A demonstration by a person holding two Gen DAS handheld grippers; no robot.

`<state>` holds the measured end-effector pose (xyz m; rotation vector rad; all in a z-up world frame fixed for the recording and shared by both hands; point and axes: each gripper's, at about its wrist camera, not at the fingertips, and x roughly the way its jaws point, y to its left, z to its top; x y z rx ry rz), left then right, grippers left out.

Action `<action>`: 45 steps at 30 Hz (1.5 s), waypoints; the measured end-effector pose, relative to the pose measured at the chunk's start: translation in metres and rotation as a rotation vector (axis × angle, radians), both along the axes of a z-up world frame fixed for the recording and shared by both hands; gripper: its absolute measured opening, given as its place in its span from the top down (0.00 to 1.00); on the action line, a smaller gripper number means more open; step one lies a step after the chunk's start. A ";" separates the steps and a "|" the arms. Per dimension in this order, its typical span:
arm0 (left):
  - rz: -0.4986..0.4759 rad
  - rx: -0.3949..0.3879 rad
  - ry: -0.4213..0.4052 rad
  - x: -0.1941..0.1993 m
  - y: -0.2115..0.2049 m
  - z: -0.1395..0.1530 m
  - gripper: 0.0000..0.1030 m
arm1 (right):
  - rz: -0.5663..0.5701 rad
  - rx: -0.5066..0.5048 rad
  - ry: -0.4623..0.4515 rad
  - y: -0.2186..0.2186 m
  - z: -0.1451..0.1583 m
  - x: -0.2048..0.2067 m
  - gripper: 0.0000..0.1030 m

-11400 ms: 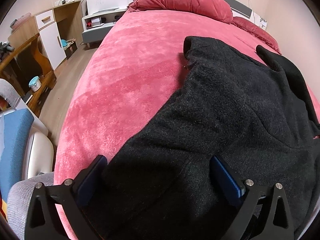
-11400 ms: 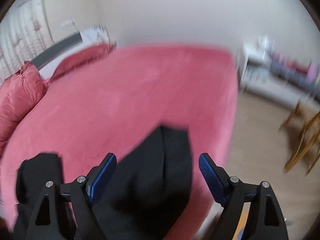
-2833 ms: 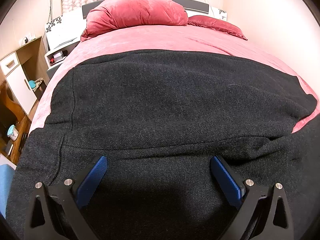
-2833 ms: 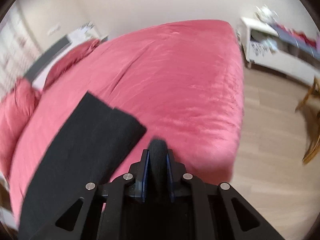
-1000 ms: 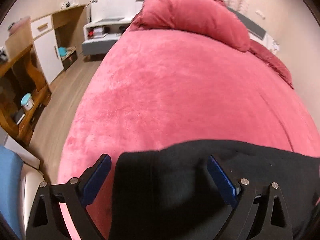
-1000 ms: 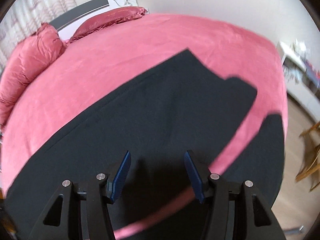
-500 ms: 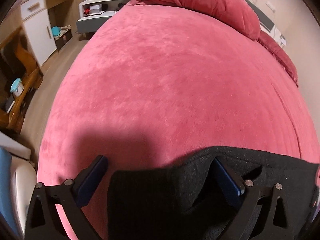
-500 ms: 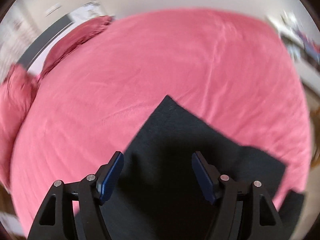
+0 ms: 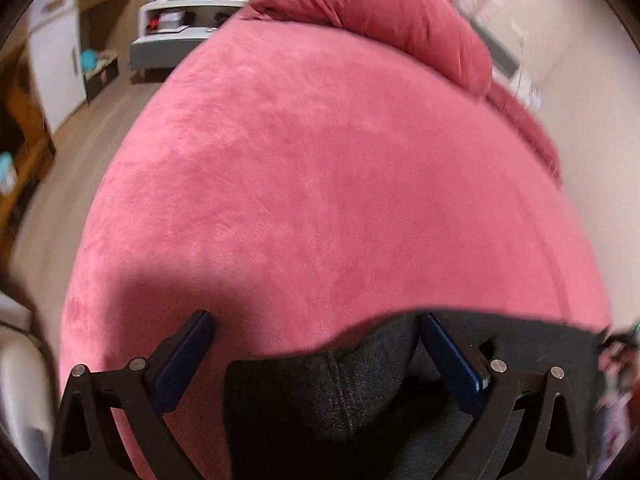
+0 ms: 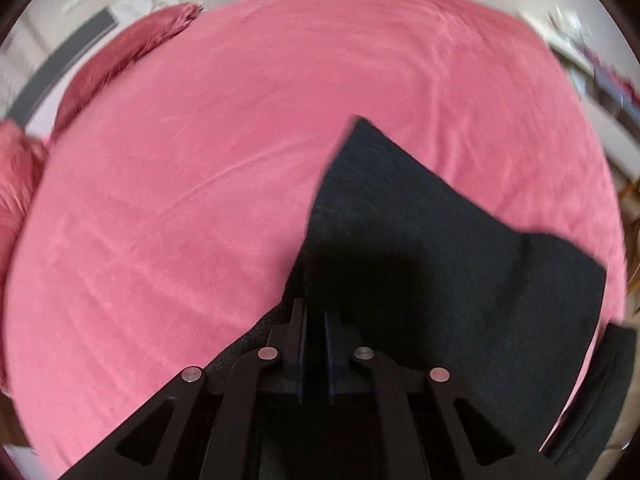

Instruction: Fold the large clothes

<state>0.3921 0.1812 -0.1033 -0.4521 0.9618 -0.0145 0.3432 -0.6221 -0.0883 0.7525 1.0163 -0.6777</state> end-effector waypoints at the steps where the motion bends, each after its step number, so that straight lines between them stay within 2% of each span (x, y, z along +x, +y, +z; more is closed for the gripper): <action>1: 0.033 -0.032 -0.017 -0.002 0.007 0.001 0.00 | -0.014 0.024 -0.021 -0.002 -0.002 -0.006 0.93; 3: 0.115 -0.102 0.000 -0.003 0.022 -0.005 0.00 | -0.055 0.081 -0.070 -0.007 -0.006 -0.020 0.93; 4: 0.112 -0.126 0.028 0.001 0.024 -0.009 0.00 | -0.068 0.101 -0.085 -0.008 -0.008 -0.024 0.93; 5: 0.101 -0.120 0.063 0.006 0.023 -0.012 0.00 | -0.075 0.110 -0.091 -0.008 -0.009 -0.026 0.93; 7: 0.064 -0.078 0.075 0.011 0.015 -0.007 0.01 | -0.079 0.112 -0.091 -0.011 -0.011 -0.030 0.93; 8: 0.010 -0.088 0.078 0.014 0.006 -0.004 0.04 | -0.081 0.115 -0.089 -0.010 -0.011 -0.031 0.93; 9: -0.033 -0.097 0.085 0.015 -0.001 -0.002 0.18 | -0.085 0.119 -0.089 -0.008 -0.009 -0.032 0.93; 10: -0.079 -0.061 0.101 0.016 -0.012 0.001 0.27 | -0.092 0.126 -0.092 -0.008 -0.009 -0.034 0.93; 11: -0.111 -0.014 0.103 0.014 -0.021 0.004 0.31 | -0.101 0.140 -0.097 -0.009 -0.009 -0.037 0.93; 12: -0.145 0.031 0.106 0.011 -0.030 0.006 0.44 | -0.111 0.156 -0.103 -0.010 -0.010 -0.040 0.93; 13: -0.175 0.052 0.108 0.009 -0.035 0.007 0.55 | -0.119 0.167 -0.109 -0.014 -0.012 -0.043 0.93; 14: -0.188 0.055 0.108 0.006 -0.038 0.008 0.62 | -0.126 0.177 -0.118 -0.016 -0.012 -0.045 0.93; 15: -0.196 0.047 0.101 0.005 -0.041 0.012 0.82 | -0.123 0.179 -0.120 -0.016 -0.012 -0.046 0.93; 19: -0.194 0.122 0.070 0.000 -0.060 0.029 0.84 | -0.085 0.154 -0.145 -0.007 0.003 -0.051 0.94; 22: -0.190 0.084 0.032 -0.004 -0.054 0.043 0.85 | -0.073 0.154 -0.206 -0.004 0.023 -0.050 0.94; 27: -0.206 0.053 -0.053 -0.035 -0.047 0.074 0.85 | -0.031 0.151 -0.292 0.001 0.065 -0.072 0.94; 29: -0.224 0.040 -0.092 -0.046 -0.047 0.086 0.91 | -0.020 0.165 -0.322 0.004 0.078 -0.087 0.94; 30: -0.233 0.034 -0.114 -0.056 -0.049 0.096 0.91 | -0.017 0.169 -0.334 0.006 0.084 -0.094 0.94; 34: -0.262 0.037 -0.165 -0.087 -0.050 0.115 0.91 | -0.015 0.197 -0.398 0.007 0.102 -0.133 0.94; 38: -0.255 -0.002 -0.220 -0.132 -0.043 0.131 0.92 | -0.012 0.224 -0.481 0.001 0.124 -0.188 0.94; 42: -0.240 -0.039 -0.250 -0.172 -0.028 0.130 0.92 | -0.009 0.230 -0.541 -0.001 0.140 -0.249 0.94; 45: -0.224 -0.097 -0.273 -0.204 -0.012 0.124 0.92 | -0.019 0.235 -0.569 -0.005 0.140 -0.291 0.94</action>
